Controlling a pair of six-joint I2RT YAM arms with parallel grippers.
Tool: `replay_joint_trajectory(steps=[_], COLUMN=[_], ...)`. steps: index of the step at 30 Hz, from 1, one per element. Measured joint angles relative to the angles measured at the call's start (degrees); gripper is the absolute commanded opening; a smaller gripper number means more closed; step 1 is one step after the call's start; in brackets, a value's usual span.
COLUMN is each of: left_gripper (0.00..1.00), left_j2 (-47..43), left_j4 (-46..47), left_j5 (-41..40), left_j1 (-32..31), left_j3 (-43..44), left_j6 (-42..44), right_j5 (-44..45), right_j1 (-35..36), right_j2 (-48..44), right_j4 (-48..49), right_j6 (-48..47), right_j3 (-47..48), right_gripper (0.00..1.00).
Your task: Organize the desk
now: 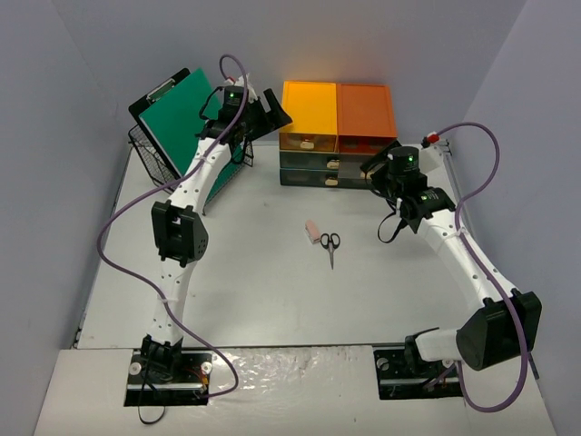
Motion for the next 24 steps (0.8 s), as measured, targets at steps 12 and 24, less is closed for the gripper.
replay_joint_trajectory(steps=[12, 24], left_gripper=[0.79, 0.79], left_j2=[1.3, 1.2], left_j4=[-2.2, -2.3], left_j5=[-5.8, -7.5], left_j1=[-0.5, -0.8], left_j3=[0.5, 0.5], left_j6=[-1.0, -1.0], right_j5=[0.0, -0.2], right_j1=[0.1, 0.1], right_j2=[0.1, 10.1], right_j4=[0.5, 1.9], right_j6=[-2.7, -3.7], right_j3=[-0.9, -0.5], right_gripper=[0.72, 0.71])
